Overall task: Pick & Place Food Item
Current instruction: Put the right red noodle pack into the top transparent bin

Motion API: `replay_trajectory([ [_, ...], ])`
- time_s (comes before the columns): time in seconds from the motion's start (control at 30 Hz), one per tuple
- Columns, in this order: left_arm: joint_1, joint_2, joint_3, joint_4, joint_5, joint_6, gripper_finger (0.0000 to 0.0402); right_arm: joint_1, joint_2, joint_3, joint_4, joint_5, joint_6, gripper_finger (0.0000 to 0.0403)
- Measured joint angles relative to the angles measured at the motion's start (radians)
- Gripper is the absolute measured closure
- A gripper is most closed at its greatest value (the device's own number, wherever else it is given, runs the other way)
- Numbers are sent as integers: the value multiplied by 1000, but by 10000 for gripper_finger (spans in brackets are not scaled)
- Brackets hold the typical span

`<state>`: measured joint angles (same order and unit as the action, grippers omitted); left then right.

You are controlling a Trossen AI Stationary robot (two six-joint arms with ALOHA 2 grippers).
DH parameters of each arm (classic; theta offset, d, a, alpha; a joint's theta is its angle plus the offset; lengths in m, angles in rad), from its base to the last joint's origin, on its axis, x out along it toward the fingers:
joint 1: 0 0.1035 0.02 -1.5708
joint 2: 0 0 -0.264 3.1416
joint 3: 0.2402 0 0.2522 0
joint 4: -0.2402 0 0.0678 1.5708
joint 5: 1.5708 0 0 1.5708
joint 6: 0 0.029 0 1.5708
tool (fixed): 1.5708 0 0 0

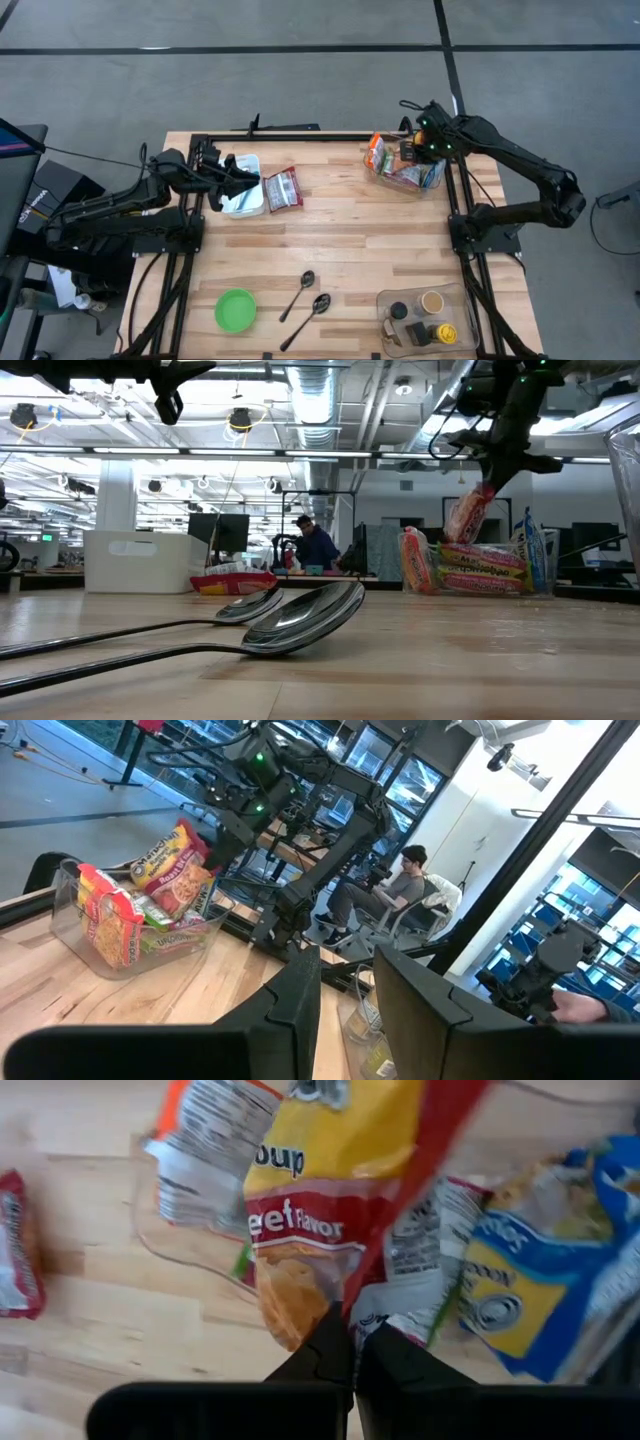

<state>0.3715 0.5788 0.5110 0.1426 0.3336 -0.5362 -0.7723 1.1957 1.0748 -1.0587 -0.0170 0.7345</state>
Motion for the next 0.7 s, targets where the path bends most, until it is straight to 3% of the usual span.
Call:
replay_trajectory([
  [0.3, 0, 0, 0, 0, 1, 0, 309, 1, 0, 0, -97, 17, 25, 403],
  [0.7, 0, 0, 0, 0, 3, 0, 309, 39, 2, 0, -97, 75, 14, 399],
])
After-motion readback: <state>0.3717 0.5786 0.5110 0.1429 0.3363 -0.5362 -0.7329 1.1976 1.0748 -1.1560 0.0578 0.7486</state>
